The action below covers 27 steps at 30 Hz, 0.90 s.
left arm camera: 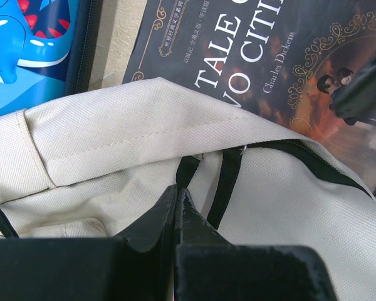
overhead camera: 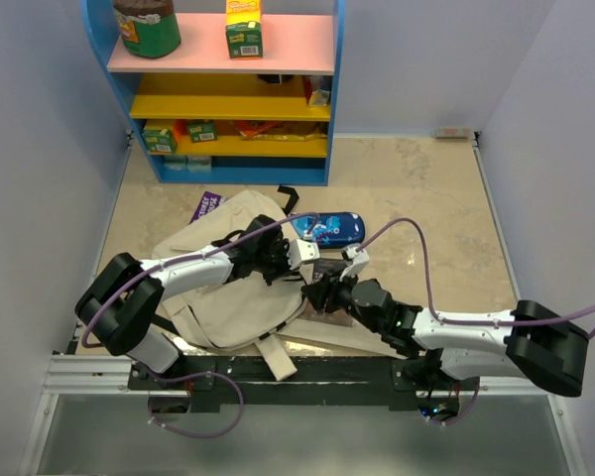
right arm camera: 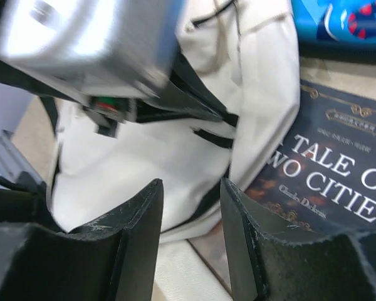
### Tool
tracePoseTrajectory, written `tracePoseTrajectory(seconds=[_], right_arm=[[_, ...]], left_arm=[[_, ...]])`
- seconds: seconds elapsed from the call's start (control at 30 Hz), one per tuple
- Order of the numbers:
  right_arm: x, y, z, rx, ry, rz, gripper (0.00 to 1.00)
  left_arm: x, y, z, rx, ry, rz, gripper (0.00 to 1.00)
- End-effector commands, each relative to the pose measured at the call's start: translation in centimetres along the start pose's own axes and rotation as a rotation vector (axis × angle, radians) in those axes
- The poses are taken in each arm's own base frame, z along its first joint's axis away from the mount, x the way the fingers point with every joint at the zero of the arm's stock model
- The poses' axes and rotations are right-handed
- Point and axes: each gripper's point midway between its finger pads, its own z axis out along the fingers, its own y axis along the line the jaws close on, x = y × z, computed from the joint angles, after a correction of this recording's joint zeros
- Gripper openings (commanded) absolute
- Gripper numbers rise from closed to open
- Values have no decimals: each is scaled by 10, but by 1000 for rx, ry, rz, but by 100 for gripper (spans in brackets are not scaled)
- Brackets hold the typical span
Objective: Pack the student bag
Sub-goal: Unzip the student bag at the center of the board.
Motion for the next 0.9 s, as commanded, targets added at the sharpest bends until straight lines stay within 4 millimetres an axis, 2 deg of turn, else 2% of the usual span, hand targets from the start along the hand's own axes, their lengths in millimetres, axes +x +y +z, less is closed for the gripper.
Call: tracePoseTrajectory(seconds=[0.0,0.17,0.27,0.37,0.47,0.53,0.6,0.7,0.87], right_arm=[[13,-5,11,40,41,-1,46],[27,-8,31,77,83,-21,47],[24,-1,37,59,70,-15,46],[27,-3,39,67,73,-11,43],[31,-8,37,75,79,2,33],[36,-9,35,73,90,7,20],[40,-10,34,73,105,11,10],[44,-17,29,85,109,21,0],[53,-25,23,95,128,34,0]], left_arm=[[-13,6,-6,-32,-43,31,0],[-14,7,-7,-36,-45,34,0],[-16,7,-7,-35,-48,34,0],[-16,7,-8,-38,-50,34,0],[-17,7,-8,-38,-53,36,0],[-16,10,-8,-51,-53,35,0],[-19,15,-8,-75,-58,33,0],[-21,29,-10,-154,-54,30,0],[-12,53,-16,-272,-15,7,0]])
